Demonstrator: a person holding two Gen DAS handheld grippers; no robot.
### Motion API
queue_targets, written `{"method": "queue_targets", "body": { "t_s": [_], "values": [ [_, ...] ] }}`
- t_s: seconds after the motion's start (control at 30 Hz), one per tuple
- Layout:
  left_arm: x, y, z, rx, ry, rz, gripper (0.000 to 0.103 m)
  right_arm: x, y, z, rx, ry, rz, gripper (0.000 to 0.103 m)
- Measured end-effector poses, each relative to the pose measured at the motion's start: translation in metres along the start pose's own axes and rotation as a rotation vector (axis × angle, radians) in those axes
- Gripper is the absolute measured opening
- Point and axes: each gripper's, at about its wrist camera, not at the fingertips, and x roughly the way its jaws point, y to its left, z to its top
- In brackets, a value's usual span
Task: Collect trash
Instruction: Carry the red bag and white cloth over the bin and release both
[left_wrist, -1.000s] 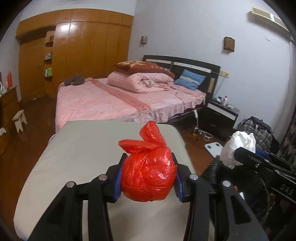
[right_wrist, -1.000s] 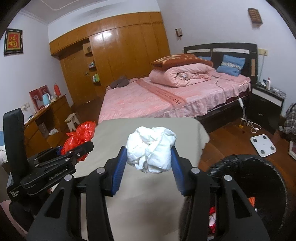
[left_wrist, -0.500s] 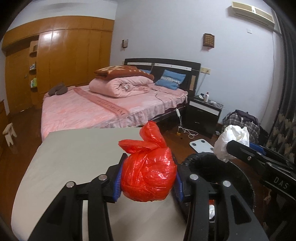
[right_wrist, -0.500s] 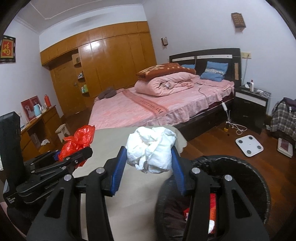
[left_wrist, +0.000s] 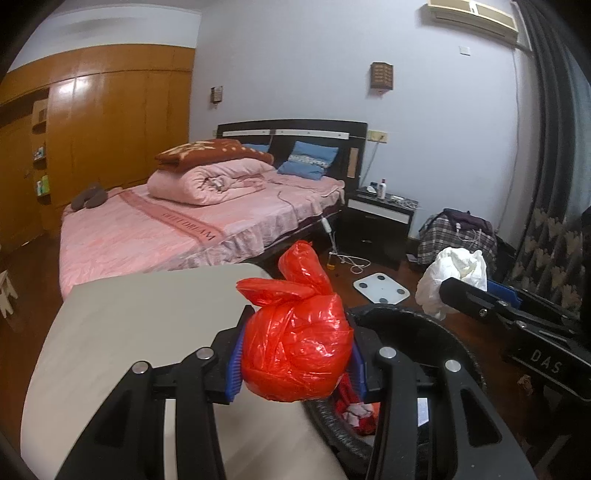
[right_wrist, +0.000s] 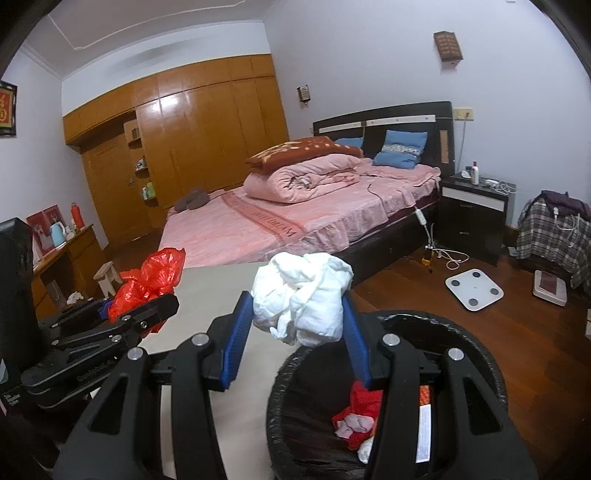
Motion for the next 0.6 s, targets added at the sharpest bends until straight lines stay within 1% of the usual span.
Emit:
{"method": "queue_targets", "body": {
  "t_s": [0.33, 0.6],
  "values": [
    [0.011, -0.035, 0.006, 0.046, -0.01, -0.074, 0.045, -0.014, -0.032, -0.005, 0.019, -0.007, -0.072, 0.046],
    [0.033, -0.064, 0.001, 0.075, -0.001, -0.137, 0.045, -0.013, -0.056, -0.012, 0.037, 0.01, -0.118, 0.046]
  ]
}}
